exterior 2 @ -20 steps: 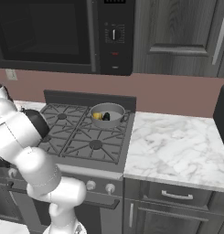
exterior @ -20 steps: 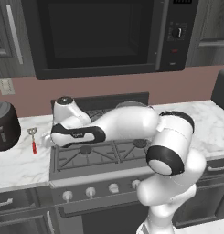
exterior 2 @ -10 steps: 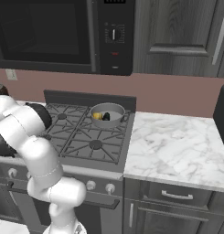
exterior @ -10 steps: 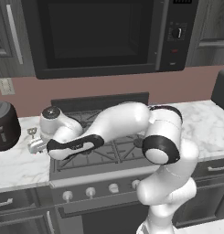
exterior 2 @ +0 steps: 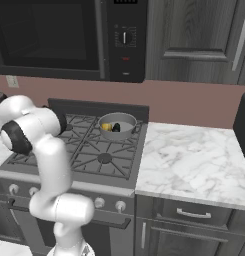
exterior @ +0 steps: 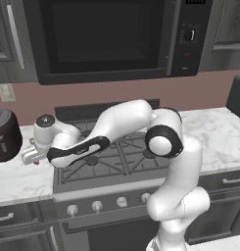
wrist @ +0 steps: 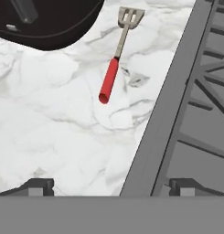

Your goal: Put the eggplant and squash in the pot. Retrieve the spatula and lightly stir the vegetables in the pot.

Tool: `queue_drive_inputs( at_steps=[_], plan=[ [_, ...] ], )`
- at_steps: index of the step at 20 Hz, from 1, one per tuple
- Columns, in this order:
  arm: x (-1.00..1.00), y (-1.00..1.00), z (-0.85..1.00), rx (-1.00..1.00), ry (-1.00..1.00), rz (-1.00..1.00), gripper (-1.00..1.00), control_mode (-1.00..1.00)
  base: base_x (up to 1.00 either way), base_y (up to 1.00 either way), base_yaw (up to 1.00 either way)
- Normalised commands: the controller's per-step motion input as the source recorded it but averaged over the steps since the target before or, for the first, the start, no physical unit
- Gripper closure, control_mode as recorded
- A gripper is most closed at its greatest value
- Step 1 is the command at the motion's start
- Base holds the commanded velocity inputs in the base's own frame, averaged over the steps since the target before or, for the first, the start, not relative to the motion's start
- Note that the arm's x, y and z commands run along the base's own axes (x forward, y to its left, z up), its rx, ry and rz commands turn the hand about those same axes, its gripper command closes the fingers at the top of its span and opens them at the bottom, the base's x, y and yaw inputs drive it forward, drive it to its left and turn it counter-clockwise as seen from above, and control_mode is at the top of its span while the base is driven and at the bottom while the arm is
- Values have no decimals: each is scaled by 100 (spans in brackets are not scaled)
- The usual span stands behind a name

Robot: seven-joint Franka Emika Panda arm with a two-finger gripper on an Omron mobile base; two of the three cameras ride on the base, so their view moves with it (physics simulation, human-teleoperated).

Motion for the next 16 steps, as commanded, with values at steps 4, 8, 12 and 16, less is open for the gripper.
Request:
queue_drive_inputs(
  at_steps=[4,8,12,16],
  plan=[
    [37,1,-4,0,17,0,-100,-100,0,0,0],
    [35,7,-29,0,21,0,-100,-100,0,0,0],
    [19,6,-48,0,8,0,-100,-100,0,0,0],
    [0,4,-19,0,0,0,-100,-100,0,0,0]
  ],
)
